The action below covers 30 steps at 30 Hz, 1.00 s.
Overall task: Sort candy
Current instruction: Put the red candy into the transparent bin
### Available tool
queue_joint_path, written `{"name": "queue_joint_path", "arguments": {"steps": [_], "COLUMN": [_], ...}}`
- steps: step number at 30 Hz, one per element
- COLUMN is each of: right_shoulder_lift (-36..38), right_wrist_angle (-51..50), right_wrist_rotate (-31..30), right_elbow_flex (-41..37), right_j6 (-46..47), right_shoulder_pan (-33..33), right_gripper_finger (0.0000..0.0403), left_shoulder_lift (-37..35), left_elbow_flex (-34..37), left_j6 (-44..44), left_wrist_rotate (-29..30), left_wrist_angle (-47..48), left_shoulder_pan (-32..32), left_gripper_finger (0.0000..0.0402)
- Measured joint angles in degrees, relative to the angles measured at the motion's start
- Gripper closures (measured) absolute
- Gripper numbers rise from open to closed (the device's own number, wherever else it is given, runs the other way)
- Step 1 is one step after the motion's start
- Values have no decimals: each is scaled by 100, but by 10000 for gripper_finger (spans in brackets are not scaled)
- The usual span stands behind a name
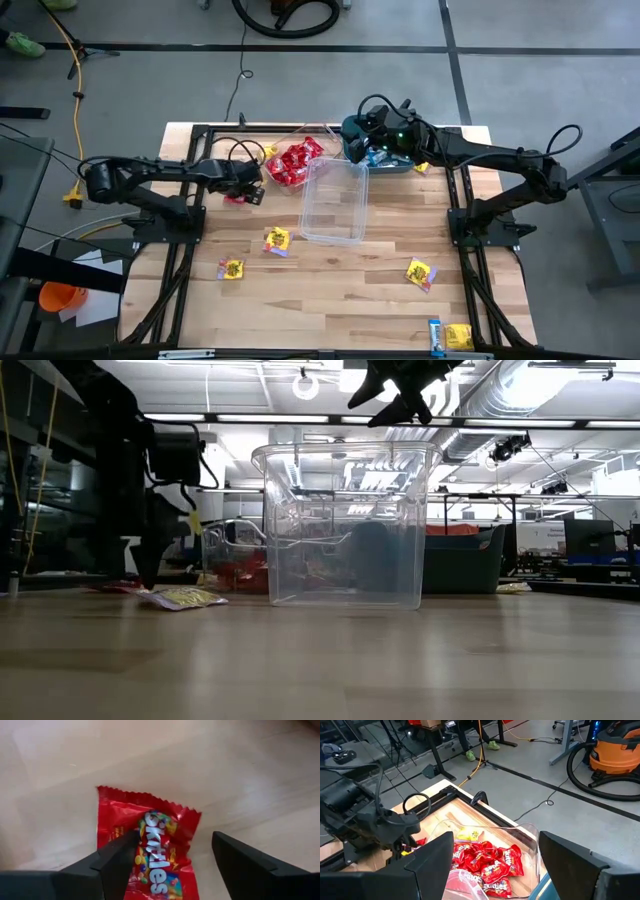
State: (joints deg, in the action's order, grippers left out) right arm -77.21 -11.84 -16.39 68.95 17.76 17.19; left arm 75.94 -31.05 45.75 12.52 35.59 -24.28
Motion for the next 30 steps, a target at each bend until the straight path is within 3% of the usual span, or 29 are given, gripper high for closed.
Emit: {"name": "queue_joint_path", "arguments": {"steps": [4, 9, 10, 14, 17, 21, 25, 30], "right_shoulder_lift": [0, 0, 0, 0, 0, 0, 0, 0], "right_wrist_angle": [1, 1, 0, 0, 2, 135, 561, 1246], "right_wrist_rotate": [19, 38, 38, 38, 36, 36, 199, 942], "right_elbow_flex": [0, 0, 0, 0, 0, 0, -2, -2], "right_j6": [24, 24, 24, 24, 24, 34, 24, -179], "right_shoulder_pan": [0, 0, 0, 0, 0, 0, 1, 2], "right_gripper_finger": [114, 114, 114, 114, 114, 114, 114, 114], "left_shoulder_lift": [-5, -350, -463, -1096, -1668, -2327, -2687, -2668], "left_elbow_flex": [-2, -316, -433, -1140, -1845, -2524, -2640, -2589], "left_j6": [-6, -429, -487, -848, -1343, -2768, -3838, -4073], "left_wrist_rotate": [91, 184, 270, 507, 611, 629, 447, -691], "left_wrist_angle": [50, 684, 889, 1566, 1530, 351, -1282, -2488], "left_shoulder_pan": [60, 113, 100, 95, 120, 254, 351, 351], "left_gripper_finger": [201, 364, 381, 388, 398, 399, 400, 401]}}
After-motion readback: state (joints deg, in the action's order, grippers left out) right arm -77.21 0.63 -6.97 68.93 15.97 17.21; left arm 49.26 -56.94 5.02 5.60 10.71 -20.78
